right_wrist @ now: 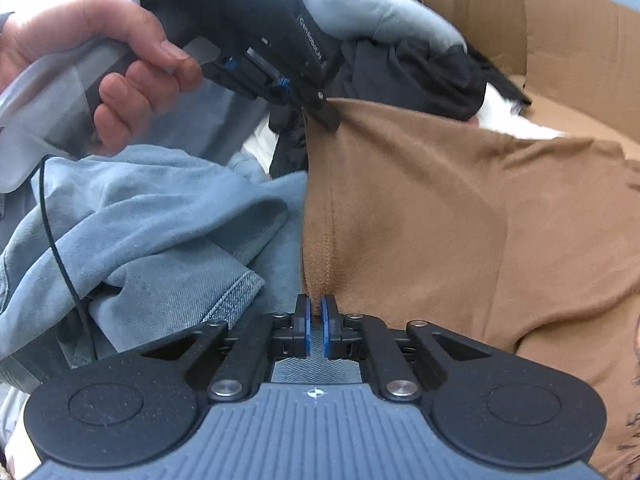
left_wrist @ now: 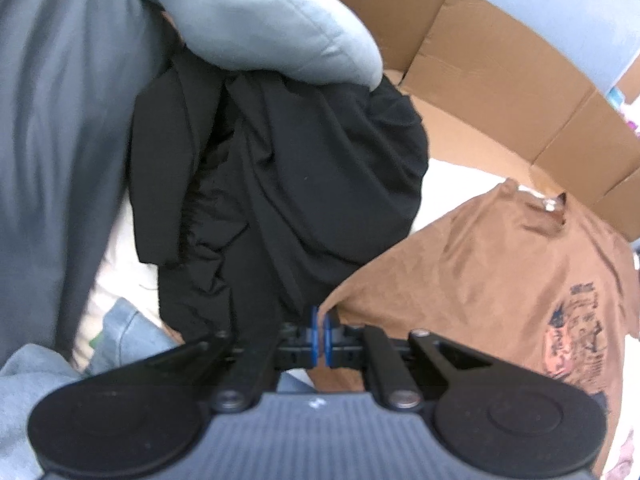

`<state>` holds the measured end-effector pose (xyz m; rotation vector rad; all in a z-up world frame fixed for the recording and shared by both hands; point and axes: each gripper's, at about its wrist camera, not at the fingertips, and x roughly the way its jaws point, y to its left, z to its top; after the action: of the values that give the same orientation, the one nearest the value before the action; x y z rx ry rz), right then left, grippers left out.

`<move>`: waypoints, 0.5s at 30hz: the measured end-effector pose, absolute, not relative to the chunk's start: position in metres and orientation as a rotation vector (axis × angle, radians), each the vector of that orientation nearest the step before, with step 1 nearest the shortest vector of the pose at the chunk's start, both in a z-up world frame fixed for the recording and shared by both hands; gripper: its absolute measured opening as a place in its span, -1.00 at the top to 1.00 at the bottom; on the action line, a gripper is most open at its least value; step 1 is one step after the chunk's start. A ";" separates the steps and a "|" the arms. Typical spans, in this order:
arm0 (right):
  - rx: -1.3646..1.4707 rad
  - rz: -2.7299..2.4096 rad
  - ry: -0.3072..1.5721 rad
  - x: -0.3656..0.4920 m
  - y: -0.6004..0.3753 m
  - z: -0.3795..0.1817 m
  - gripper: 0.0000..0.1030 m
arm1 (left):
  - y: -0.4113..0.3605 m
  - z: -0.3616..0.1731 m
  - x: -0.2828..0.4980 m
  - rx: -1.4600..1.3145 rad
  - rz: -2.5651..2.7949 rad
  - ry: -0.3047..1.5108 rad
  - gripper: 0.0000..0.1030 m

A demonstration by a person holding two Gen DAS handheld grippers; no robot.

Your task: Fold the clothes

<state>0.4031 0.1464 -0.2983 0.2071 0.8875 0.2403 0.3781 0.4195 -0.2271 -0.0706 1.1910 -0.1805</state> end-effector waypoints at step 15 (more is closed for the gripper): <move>0.261 0.243 0.928 0.434 0.159 -0.313 0.94 | 0.427 -0.246 0.392 -0.018 -0.111 1.194 0.90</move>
<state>0.4342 0.1594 -0.3131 0.2613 0.9277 0.2433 0.3916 0.4270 -0.2456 -0.0179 1.1937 -0.1109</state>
